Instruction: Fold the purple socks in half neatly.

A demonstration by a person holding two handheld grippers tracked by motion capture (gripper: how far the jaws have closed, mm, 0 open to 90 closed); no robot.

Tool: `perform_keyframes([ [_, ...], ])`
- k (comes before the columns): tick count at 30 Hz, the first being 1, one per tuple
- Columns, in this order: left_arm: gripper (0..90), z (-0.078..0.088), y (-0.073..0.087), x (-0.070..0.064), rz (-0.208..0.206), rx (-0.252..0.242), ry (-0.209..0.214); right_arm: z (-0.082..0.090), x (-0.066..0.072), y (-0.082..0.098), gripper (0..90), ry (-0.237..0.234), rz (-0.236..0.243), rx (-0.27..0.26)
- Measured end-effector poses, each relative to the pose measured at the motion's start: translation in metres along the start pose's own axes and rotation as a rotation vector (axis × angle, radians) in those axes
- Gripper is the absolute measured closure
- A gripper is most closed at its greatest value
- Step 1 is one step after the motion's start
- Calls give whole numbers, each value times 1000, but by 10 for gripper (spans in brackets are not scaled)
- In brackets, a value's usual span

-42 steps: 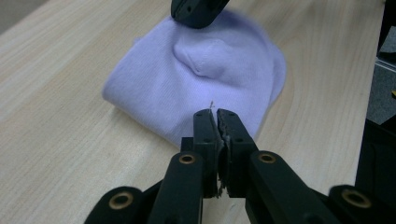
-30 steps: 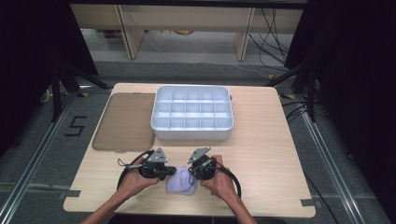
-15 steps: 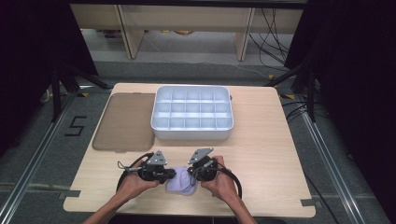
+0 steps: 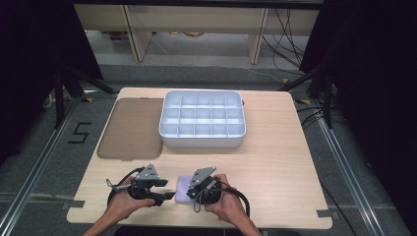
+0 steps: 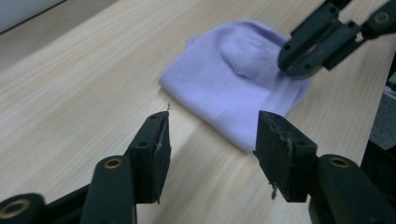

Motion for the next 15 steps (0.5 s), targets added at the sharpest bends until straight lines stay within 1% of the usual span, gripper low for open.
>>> perform_keyframes([
  [1, 413, 0, 2, 2, 19, 3, 1, -2, 1, 1, 852, 3, -1, 10],
  [2, 409, -1, 4, 3, 48, 5, 4, -5, 1, 2, 852, 2, -16, 27],
  [3, 408, -1, 5, 4, 47, 11, 4, -12, 1, 5, 855, 4, -8, 61],
  [4, 408, -2, 6, 5, 50, 15, 2, -12, 1, 5, 855, 4, -8, 61],
  [5, 407, -4, 6, 4, 72, 15, 3, -16, 0, 6, 859, 7, 15, 67],
  [6, 407, -5, 6, 5, 60, 20, 1, -19, 1, 6, 862, 5, 9, 56],
  [7, 408, -5, 5, 5, 56, 22, 5, -20, 3, 4, 862, 24, 6, 58],
  [8, 408, -5, 5, 4, 53, 22, 7, -20, 3, 4, 862, 24, 6, 58],
  [9, 411, -4, 5, 5, 52, 20, 4, -20, 5, 3, 862, 46, 16, 64],
  [10, 416, -4, 5, 5, 51, 22, 5, -21, 7, 2, 862, 55, 33, 63],
  [12, 428, -5, 5, 5, 68, 19, 8, -23, 10, 1, 862, 57, 35, 56],
  [13, 440, -6, 5, 4, 73, 18, 17, -25, 10, 0, 862, 40, 34, 44],
  [14, 445, -7, 5, 3, 75, 24, 17, -26, 10, -1, 862, 39, 22, 37],
  [15, 456, -8, 5, 2, 70, 28, 26, -27, 10, -2, 861, 26, 14, 30],
])
Point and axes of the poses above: each handheld gripper's, and its own axes: z roughly backward along the jaws, y roughly out of its underside, x roughly to its left, the point moved 4 cm from there along -z, roughly forward along the jaws, and after that the axes turned 1 degree about z, right-handed, at the moved point
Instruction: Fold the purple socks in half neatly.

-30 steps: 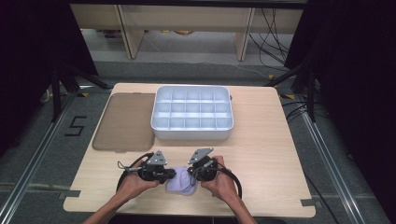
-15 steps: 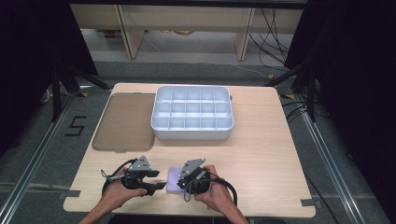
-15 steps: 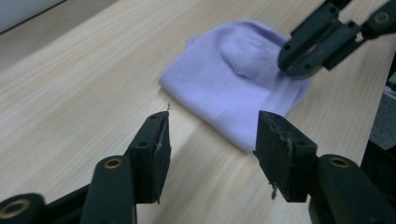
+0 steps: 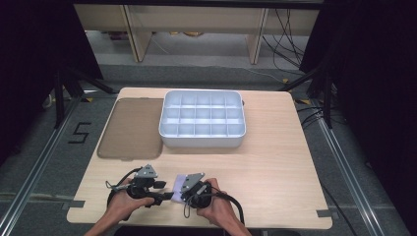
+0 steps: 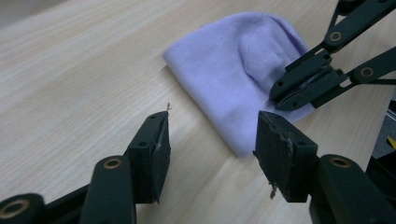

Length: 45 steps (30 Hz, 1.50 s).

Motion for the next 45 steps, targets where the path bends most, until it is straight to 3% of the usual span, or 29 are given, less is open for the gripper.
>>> perform_keyframes([
  [1, 470, 0, 0, -1, -22, 8, 8, 0, 0, 0, 860, -7, -12, 6],
  [3, 483, -2, 1, -2, -10, 14, 9, -2, 0, -1, 855, -16, -41, -11],
  [9, 545, -9, 2, -3, -26, 30, 4, -2, -1, -1, 841, -21, -40, -20],
  [10, 565, -10, 2, -4, -18, 31, 8, -2, 0, -1, 839, -23, -39, -22],
  [11, 596, -10, 1, -4, -37, 36, 7, -2, 0, -1, 837, -23, -46, -21],
  [15, 741, -13, 2, -6, -12, 3, 23, -2, 0, -1, 828, -30, -45, -33],
  [17, 796, -12, 1, -6, -43, -3, 14, -2, 0, -1, 826, -32, -45, -32],
  [18, 810, -12, 1, -8, -31, -18, 20, -2, 0, -1, 825, -27, -46, -28],
  [20, 827, -11, 1, -9, -31, -25, 11, -2, -1, -1, 817, -28, -42, -36],
  [22, 830, -8, 0, -10, -69, -23, 1, 0, 0, -2, 843, -24, -51, -50],
  [23, 830, -7, 0, -11, -52, -29, 1, 1, 0, -3, 862, -24, -48, -55],
  [24, 831, -5, -1, -10, -72, -30, 2, 2, 1, -4, 882, -32, -40, -48],
  [26, 832, -2, -2, -10, -70, -35, 3, -4, 4, -3, 900, -36, -18, -25],
  [30, 832, -1, -2, -15, -99, -31, -17, -4, 5, -4, 900, -36, -23, -18],
  [31, 832, 1, -3, -15, -140, -15, -30, -2, 3, -5, 900, -23, -29, -21],
  [33, 832, 2, -3, -16, -162, 3, -42, 4, -5, -11, 900, 14, -46, -76],
  [35, 832, -1, -4, -18, -152, -15, -40, 6, -15, -16, 900, 52, -49, -101],
  [37, 832, 0, -4, -18, -159, -11, -41, 0, -25, -15, 900, 101, -21, -65],
  [38, 832, 1, -5, -18, -172, -6, -39, -5, -28, -11, 900, 97, -38, -24],
  [40, 832, 1, -5, -18, -169, -6, -38, -9, -33, -5, 900, 66, -53, -44],
  [43, 832, 1, -5, -20, -150, -10, -34, -1, -40, -7, 900, 110, -64, -63],
  [45, 832, 2, -6, -20, -155, -13, -41, 0, -46, -5, 900, 122, -91, -47],
])
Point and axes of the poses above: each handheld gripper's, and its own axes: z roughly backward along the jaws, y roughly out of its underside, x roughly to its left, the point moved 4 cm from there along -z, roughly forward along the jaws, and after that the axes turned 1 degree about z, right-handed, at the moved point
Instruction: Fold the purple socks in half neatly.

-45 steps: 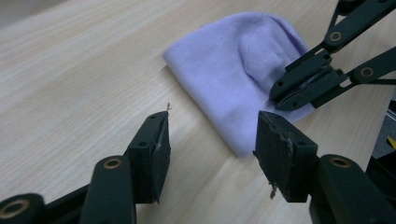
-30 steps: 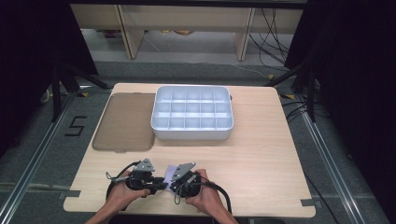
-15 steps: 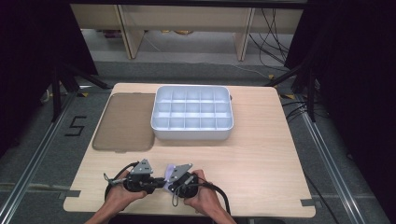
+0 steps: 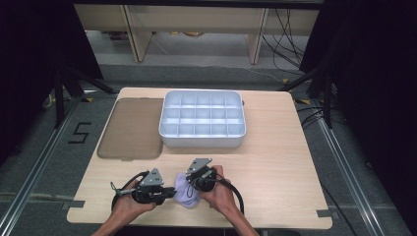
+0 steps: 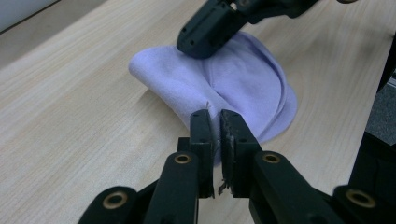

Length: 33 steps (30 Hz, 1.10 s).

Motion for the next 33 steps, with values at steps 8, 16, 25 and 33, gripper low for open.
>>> perform_keyframes([
  [8, 832, 1, -3, -1, -10, -17, 4, 13, -1, -6, 900, -14, -16, -54],
  [16, 831, 6, -4, -1, -22, -14, -16, 37, 11, 18, 900, -54, -62, -36],
  [25, 831, 5, -12, -9, -23, -74, 3, 23, 13, 29, 897, -75, -38, 13],
  [33, 830, 2, -15, -16, -59, -66, -4, 24, 12, 30, 896, -94, -77, 8],
])
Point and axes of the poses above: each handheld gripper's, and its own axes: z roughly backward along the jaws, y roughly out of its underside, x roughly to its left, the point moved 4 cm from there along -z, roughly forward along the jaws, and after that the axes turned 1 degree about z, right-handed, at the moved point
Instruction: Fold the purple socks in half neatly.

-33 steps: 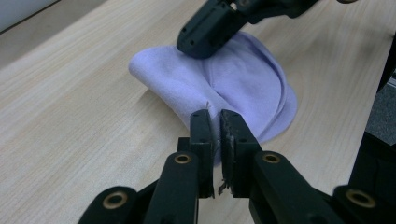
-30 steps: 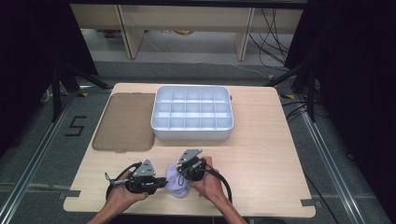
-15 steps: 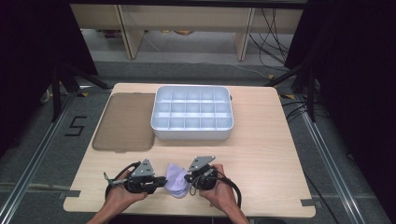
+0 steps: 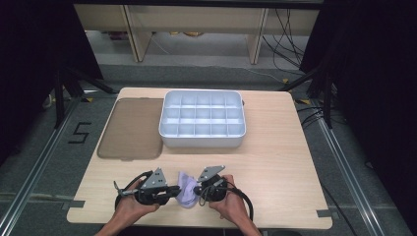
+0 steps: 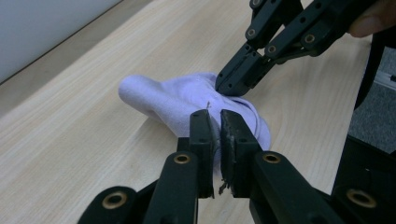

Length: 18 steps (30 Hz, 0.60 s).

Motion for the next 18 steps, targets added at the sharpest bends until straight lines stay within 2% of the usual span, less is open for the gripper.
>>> perform_keyframes([
  [2, 831, 1, 0, 0, -17, 3, 3, 0, 0, 0, 891, 0, 4, -5],
  [3, 831, 0, 0, -1, -10, -4, 7, 0, 1, 0, 887, 3, -18, -10],
  [4, 830, 0, 0, -1, 6, -7, 9, 3, -2, -1, 888, 13, 9, -8],
  [6, 830, 1, 1, 1, -10, 4, 6, 6, -2, -2, 889, 13, 4, -25],
  [7, 830, 0, 1, 1, -3, 1, 13, 9, -4, -2, 894, 38, 2, -27],
  [8, 830, -1, 1, 1, 6, -8, 11, 10, -5, 0, 895, 36, -22, 3],
  [9, 831, -1, 1, 0, 8, -8, 16, 5, -8, 1, 897, 30, 12, -16],
  [10, 831, -2, 0, -1, 5, -9, 16, 5, -7, 3, 900, 31, -27, 6],
  [11, 831, -1, -1, 0, -15, 0, 12, 3, -8, 4, 900, 31, -14, 21],
  [12, 831, -2, -1, -2, -4, -8, 17, 2, -7, 5, 900, 24, -17, 27],
  [13, 831, -2, -2, -2, -20, 0, 13, 1, -7, 4, 900, 24, 3, 24],
  [16, 831, -5, -4, -6, -29, 0, 13, 0, -6, 4, 900, 22, 24, 19],
  [18, 831, -8, -5, -9, -24, -3, 25, 2, -4, 3, 899, 18, -20, 23],
])
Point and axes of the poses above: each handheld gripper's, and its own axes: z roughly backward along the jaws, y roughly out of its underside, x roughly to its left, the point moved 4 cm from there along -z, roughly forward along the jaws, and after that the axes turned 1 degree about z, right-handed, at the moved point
